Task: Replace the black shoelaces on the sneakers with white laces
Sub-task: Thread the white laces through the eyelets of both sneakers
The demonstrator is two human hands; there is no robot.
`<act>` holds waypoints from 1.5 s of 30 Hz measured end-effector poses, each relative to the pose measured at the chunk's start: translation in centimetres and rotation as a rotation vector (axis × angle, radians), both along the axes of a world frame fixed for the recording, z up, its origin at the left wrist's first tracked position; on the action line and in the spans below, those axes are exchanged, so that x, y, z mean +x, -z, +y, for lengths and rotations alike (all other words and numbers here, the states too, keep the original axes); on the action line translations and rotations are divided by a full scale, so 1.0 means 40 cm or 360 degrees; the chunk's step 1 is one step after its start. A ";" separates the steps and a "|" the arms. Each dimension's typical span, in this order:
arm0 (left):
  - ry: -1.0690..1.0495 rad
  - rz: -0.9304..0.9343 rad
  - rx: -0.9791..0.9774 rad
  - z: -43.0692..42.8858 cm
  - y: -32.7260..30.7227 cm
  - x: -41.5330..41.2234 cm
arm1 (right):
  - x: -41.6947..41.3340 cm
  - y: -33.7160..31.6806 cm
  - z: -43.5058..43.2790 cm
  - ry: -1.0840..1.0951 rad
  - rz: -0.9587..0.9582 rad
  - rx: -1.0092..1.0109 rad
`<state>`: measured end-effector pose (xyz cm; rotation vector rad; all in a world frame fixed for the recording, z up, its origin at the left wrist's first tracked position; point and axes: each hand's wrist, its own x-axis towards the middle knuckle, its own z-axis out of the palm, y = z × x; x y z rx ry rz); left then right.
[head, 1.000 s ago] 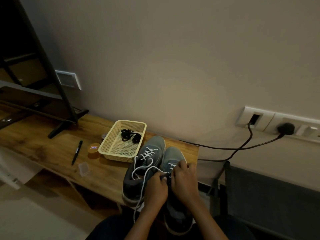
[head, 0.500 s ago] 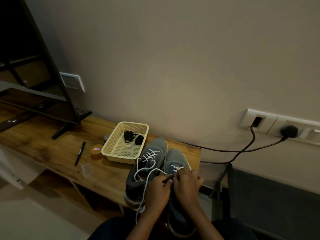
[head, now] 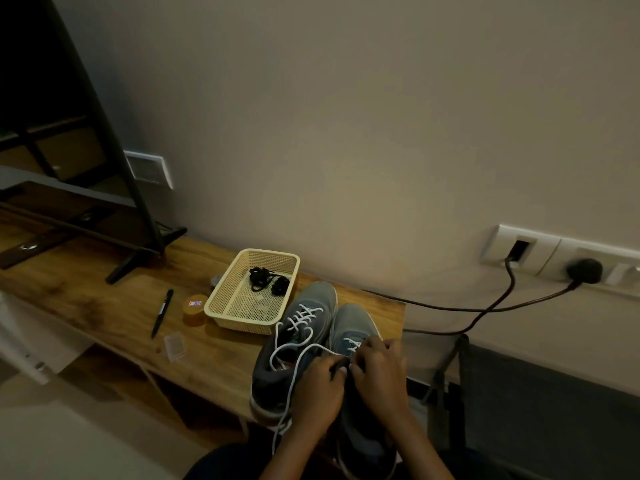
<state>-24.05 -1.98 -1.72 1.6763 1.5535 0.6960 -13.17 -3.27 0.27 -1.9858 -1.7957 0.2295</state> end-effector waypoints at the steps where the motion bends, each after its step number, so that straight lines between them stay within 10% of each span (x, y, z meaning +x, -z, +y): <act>1: 0.0004 -0.0018 -0.0023 0.002 0.000 -0.002 | 0.000 -0.001 0.000 0.0000 0.0016 -0.0012; 12: -0.0175 -0.0636 -0.0384 0.006 -0.035 -0.007 | 0.018 -0.025 -0.018 0.0155 0.0165 -0.0154; 32: -0.0281 -0.0373 -0.0055 0.023 -0.046 -0.006 | 0.133 -0.020 -0.112 0.0004 -0.0232 -0.0539; 36: -0.0276 -0.0139 0.0180 0.017 -0.067 -0.011 | 0.151 -0.040 -0.099 -0.0059 -0.0098 -0.0189; 42: -0.0313 -0.0908 -0.0214 0.024 -0.074 0.013 | 0.121 -0.062 -0.003 0.0126 -0.0072 0.0259; 45: -0.0268 -0.0804 -0.0249 0.025 -0.070 0.005 | 0.085 -0.049 0.005 0.0105 0.0157 0.0292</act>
